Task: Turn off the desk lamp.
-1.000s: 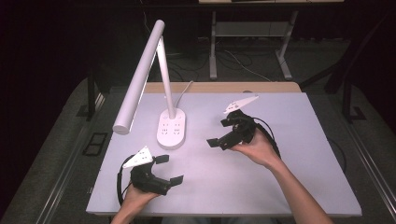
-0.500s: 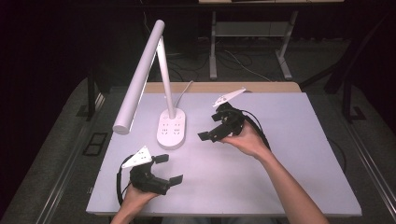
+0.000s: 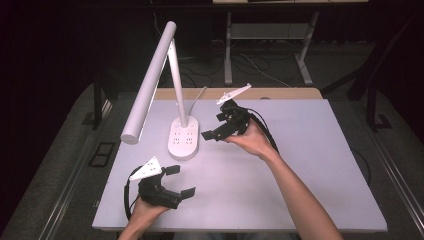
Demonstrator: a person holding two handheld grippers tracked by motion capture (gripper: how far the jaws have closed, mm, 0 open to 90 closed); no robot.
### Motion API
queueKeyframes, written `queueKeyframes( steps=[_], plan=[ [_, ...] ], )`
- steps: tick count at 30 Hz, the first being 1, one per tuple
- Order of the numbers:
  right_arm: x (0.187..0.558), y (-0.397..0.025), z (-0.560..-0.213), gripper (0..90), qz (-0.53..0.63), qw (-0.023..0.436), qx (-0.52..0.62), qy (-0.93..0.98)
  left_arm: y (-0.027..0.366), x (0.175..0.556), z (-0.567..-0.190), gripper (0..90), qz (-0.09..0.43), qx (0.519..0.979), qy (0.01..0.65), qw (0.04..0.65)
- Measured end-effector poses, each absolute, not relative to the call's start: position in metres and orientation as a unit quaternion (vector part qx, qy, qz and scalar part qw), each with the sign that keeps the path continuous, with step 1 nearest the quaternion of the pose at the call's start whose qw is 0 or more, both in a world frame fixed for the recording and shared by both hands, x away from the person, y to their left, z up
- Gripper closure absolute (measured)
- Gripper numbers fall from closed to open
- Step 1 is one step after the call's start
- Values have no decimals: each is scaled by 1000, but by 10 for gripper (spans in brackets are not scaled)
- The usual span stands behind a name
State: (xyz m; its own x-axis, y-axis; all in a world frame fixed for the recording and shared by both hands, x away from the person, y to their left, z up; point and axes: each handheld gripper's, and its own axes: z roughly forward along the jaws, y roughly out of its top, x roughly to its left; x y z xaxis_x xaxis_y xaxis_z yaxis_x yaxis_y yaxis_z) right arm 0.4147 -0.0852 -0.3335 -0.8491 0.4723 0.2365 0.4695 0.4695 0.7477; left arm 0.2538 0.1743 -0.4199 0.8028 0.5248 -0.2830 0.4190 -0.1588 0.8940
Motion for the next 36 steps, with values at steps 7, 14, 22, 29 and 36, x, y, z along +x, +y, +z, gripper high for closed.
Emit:
queueKeyframes(
  steps=[7, 14, 22, 29, 36],
  plan=[
    [434, -76, -336, 9, 440, -6, 285, 852, 175, 254, -420, 0, 48, 761, 311, 568],
    [452, -69, -345, 65, 442, 0, 297, 847, 175, 254, -420, 0, 49, 763, 309, 566],
    [469, -62, -360, 304, 449, -3, 315, 836, 175, 253, -420, 0, 48, 762, 310, 567],
    [477, -54, -370, 485, 437, -12, 332, 836, 176, 254, -420, 0, 46, 759, 313, 569],
    [487, -48, -377, 685, 433, -18, 351, 830, 177, 254, -420, 0, 45, 759, 314, 569]
  ],
)
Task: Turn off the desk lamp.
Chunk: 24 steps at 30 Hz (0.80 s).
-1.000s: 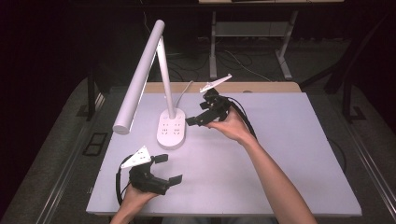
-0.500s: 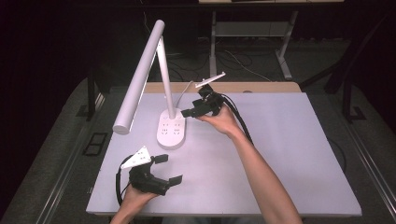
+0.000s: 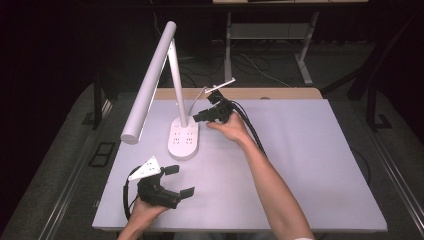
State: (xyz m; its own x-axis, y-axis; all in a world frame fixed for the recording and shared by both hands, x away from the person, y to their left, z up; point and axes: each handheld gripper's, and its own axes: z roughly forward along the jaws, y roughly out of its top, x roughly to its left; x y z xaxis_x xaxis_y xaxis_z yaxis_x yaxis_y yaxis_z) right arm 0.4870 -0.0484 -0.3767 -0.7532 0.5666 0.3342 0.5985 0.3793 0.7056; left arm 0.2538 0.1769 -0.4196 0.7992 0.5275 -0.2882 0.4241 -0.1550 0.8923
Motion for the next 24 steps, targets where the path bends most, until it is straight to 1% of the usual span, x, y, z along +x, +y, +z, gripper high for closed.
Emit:
queueKeyframes(
  steps=[1, 2, 3, 4, 5, 6, 7, 11, 20, 24],
  plan=[
    [489, -48, -378, 749, -429, 15, -359, -829, 177, 254, -420, 0, 45, 759, 314, 569],
    [491, -47, -378, 778, -429, 16, -361, -828, 177, 254, -420, 0, 45, 758, 314, 570],
    [491, -47, -378, 778, -429, 16, -361, -828, 177, 254, -420, 0, 44, 758, 314, 570],
    [493, -47, -379, 834, -429, 14, -366, -826, 177, 254, -420, 0, 44, 758, 313, 570],
    [494, -46, -379, 857, -430, 14, -369, -824, 177, 254, -420, 0, 44, 758, 313, 571],
    [494, -46, -379, 857, -430, 14, -369, -824, 177, 253, -420, 0, 44, 758, 313, 571],
    [498, -45, -380, 897, -431, 13, -372, -822, 177, 253, -419, 0, 44, 758, 313, 571],
    [502, -42, -380, 900, -431, 5, -371, -823, 177, 253, -420, 0, 42, 757, 313, 572],
    [508, -33, -386, 900, -434, 11, -379, -817, 177, 253, -419, 0, 41, 755, 313, 575],
    [510, -27, -395, 900, -427, 15, -381, -820, 177, 253, -419, 0, 40, 755, 312, 575]
  ],
)
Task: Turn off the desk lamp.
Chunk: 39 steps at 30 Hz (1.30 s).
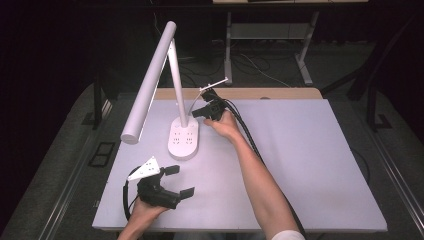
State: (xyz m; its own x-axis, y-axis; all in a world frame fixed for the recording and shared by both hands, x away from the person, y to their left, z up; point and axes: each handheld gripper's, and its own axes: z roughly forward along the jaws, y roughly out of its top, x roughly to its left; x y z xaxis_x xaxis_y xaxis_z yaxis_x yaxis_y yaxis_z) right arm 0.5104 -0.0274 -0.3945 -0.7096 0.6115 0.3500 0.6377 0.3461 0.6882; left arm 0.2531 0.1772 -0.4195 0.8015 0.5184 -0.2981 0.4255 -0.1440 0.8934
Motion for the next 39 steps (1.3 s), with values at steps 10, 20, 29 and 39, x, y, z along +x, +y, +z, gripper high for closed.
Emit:
queueKeyframes(
  steps=[10, 20, 29, 39],
  plan=[
    [513, -21, -412, 900, -409, 25, -382, -828, 177, 253, -420, 0, 40, 756, 311, 574],
    [515, -17, -421, 900, -407, 40, -387, -826, 177, 254, -419, 0, 39, 757, 309, 574],
    [514, -14, -424, 900, -404, 43, -385, -829, 177, 254, -419, 0, 39, 757, 309, 574],
    [513, -13, -424, 900, -402, 35, -386, -830, 177, 254, -420, 0, 38, 759, 307, 573]
  ],
)
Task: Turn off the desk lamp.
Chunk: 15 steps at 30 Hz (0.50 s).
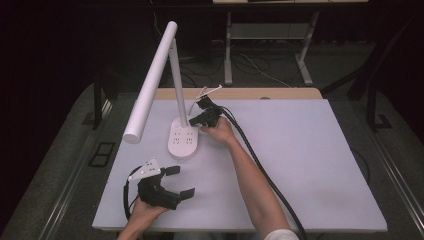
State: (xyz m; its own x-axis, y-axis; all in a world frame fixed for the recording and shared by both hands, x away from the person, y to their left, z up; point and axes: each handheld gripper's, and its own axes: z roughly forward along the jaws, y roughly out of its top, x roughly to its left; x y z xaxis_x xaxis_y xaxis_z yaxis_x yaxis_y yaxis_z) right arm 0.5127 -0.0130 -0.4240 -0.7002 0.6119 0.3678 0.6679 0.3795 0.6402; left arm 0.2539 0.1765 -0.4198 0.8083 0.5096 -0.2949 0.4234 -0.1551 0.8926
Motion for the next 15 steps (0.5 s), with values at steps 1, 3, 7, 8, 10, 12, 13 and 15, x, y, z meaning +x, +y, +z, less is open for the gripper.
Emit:
queueKeyframes(
  steps=[1, 3, 7, 8, 10, 12, 13, 15],
  plan=[
    [512, -13, -424, 900, -400, 31, -384, -831, 177, 254, -420, 0, 37, 759, 307, 573],
    [512, -12, -424, 900, -407, 33, -390, -825, 177, 255, -420, 0, 37, 759, 308, 572],
    [513, -13, -424, 900, -408, 37, -388, -826, 178, 254, -420, 0, 37, 758, 309, 573],
    [513, -13, -424, 900, -403, 31, -386, -829, 178, 254, -420, 0, 38, 758, 310, 573],
    [512, -13, -423, 900, -401, 30, -385, -830, 178, 253, -420, 0, 38, 757, 309, 574],
    [512, -12, -423, 900, -403, 31, -385, -830, 178, 253, -419, 0, 38, 757, 310, 574],
    [512, -12, -424, 900, -403, 29, -386, -829, 178, 252, -419, 0, 39, 757, 310, 575],
    [511, -12, -425, 900, -406, 31, -388, -827, 178, 252, -419, 0, 40, 756, 310, 575]
  ],
)
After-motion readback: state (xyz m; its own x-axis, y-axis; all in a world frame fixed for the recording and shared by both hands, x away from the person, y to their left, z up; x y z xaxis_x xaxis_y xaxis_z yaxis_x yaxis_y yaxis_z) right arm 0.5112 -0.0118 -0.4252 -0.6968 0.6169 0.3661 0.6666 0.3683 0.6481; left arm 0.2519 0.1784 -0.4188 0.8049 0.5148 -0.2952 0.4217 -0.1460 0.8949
